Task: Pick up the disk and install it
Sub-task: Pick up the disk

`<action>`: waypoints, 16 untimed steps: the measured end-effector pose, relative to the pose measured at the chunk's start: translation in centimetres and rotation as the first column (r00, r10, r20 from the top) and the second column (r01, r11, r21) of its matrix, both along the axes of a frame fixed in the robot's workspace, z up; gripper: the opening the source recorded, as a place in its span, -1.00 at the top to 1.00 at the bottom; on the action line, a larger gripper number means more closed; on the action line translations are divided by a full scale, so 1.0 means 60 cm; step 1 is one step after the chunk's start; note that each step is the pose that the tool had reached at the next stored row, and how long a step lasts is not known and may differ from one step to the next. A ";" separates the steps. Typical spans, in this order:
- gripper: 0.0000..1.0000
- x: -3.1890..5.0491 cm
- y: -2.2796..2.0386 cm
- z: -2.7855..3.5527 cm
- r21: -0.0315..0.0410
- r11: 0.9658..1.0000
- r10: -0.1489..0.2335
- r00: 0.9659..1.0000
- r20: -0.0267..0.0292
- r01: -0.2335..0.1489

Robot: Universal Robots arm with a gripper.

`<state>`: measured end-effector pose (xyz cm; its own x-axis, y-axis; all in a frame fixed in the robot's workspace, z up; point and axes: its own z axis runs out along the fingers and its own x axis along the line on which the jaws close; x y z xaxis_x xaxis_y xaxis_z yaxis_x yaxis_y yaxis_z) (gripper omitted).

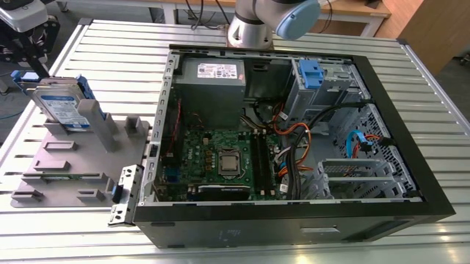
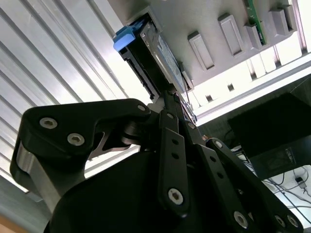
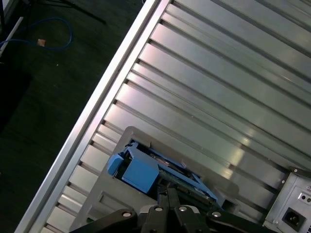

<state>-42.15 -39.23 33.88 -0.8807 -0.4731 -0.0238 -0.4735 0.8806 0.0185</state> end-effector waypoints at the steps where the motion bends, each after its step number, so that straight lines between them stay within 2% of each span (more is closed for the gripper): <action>1: 0.79 0.000 0.0000 0.000 0.000 1.000 0.000 1.000 0.000 0.000; 12: 0.79 0.000 0.0000 0.000 0.000 1.000 0.002 1.000 0.000 -0.002; 16: 0.79 0.000 0.0000 0.000 0.000 1.000 0.018 1.000 0.000 -0.018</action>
